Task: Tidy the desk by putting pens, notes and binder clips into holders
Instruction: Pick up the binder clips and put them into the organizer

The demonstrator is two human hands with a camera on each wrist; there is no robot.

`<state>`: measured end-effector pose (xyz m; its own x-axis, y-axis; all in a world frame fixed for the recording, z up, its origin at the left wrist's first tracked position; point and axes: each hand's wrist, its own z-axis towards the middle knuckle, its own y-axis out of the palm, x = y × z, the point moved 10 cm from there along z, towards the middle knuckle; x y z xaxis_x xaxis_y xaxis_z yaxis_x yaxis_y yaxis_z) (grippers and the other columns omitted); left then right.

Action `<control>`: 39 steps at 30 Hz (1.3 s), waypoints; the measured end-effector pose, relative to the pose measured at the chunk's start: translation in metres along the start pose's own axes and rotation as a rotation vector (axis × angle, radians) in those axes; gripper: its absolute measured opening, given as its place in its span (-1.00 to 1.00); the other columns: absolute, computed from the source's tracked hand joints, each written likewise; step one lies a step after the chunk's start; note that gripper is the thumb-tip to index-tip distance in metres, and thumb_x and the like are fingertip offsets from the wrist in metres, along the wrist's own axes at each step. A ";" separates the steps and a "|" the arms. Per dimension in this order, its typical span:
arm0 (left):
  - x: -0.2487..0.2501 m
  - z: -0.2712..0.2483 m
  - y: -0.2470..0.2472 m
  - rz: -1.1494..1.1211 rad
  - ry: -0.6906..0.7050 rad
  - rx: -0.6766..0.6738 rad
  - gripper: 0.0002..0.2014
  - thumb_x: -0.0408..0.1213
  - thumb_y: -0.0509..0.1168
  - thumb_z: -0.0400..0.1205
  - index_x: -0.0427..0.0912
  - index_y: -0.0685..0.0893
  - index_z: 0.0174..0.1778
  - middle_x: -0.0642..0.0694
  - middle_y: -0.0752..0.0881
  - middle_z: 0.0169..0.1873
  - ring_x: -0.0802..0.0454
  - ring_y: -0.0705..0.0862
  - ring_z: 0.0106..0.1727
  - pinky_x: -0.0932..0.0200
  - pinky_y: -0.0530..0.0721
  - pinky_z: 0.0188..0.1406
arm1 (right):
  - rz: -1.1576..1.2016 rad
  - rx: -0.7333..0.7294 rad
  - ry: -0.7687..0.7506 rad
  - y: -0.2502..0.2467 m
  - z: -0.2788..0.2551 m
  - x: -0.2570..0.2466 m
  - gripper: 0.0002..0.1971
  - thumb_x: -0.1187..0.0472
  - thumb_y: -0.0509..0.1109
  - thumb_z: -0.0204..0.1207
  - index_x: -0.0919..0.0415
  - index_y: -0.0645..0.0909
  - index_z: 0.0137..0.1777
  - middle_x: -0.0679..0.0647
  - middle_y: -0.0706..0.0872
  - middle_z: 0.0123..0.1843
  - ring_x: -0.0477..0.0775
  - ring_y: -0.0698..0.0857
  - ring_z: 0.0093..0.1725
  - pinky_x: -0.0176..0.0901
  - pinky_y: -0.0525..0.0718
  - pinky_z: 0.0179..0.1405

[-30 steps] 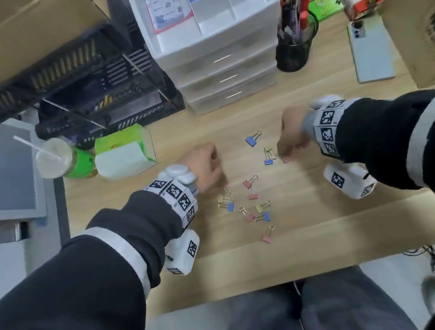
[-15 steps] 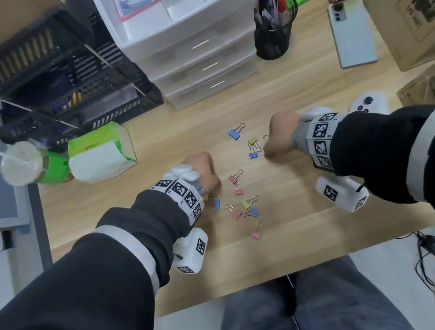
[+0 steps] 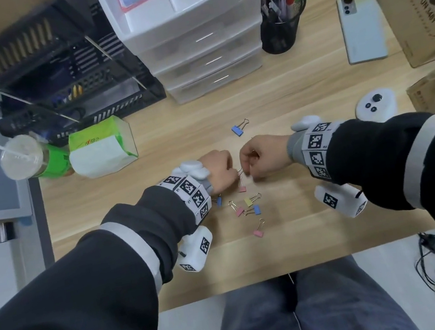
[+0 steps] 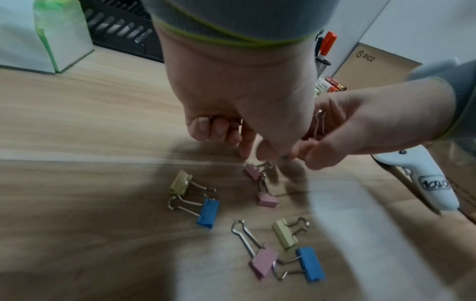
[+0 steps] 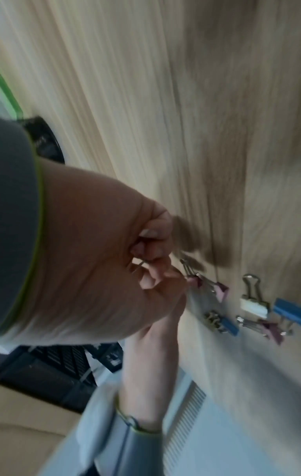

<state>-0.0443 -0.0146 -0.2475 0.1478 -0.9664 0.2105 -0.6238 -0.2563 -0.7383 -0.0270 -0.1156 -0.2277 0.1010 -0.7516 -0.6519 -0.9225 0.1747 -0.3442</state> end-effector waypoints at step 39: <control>-0.020 -0.029 -0.027 0.045 -0.011 0.058 -0.74 -0.15 0.10 0.69 -0.16 0.66 -0.13 -0.11 0.71 -0.20 -0.13 0.63 -0.20 0.14 0.45 -0.32 | -0.590 0.047 -0.154 0.021 0.022 0.010 -0.66 0.27 0.25 0.57 -0.18 0.68 0.17 -0.21 0.66 -0.11 -0.02 0.68 -0.11 -0.20 0.60 -0.14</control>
<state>-0.0520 0.0122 -0.2132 0.1291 -0.9771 0.1690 -0.5848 -0.2126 -0.7828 -0.0372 -0.1056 -0.2568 0.6457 -0.6299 -0.4317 -0.6778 -0.2124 -0.7039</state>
